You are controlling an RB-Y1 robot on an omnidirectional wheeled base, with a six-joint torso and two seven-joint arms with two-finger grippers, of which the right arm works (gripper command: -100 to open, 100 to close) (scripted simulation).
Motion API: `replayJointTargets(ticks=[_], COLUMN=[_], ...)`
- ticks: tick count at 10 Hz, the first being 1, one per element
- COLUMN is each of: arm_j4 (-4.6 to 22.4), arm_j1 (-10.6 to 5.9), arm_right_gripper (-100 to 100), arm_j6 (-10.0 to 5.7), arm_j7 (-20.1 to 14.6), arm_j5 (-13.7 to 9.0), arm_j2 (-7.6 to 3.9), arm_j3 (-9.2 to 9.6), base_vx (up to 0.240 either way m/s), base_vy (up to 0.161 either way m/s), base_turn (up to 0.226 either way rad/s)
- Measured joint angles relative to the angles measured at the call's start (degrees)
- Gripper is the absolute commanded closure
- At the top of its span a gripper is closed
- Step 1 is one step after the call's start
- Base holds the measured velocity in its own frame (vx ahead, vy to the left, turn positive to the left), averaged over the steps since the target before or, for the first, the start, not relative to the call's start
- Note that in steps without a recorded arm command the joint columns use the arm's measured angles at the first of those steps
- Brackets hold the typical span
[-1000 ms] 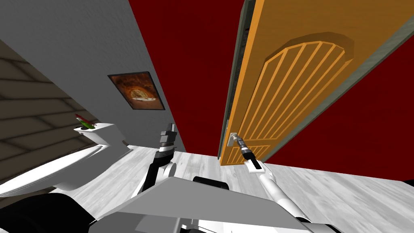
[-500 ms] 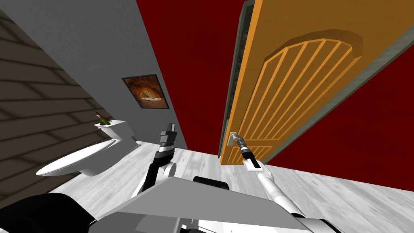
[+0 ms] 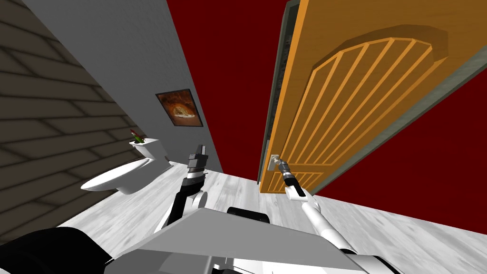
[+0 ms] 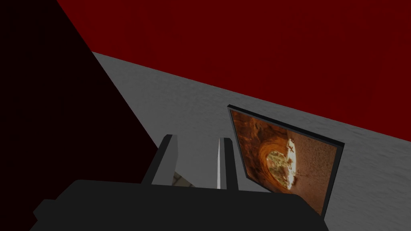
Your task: Pull the door open
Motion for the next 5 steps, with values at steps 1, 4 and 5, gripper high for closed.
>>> replayJointTargets(ticks=[1, 4, 5], arm_j4=[-0.1, 1.7, 0.9], arm_j1=[-0.02, -1.04, -0.71], arm_right_gripper=[100, 100, 100], arm_j6=[0.43, 0.20, 0.67], arm_j7=[-1.3, -5.3, -6.2], arm_j5=[-1.1, -3.5, -4.0], arm_j2=[0.45, 0.97, 1.18], arm_j3=[-0.23, -0.14, -0.23], base_vx=[-0.056, -0.056, -0.052], base_vy=[-0.049, -0.047, -0.031], base_turn=[0.062, 0.095, 0.054])
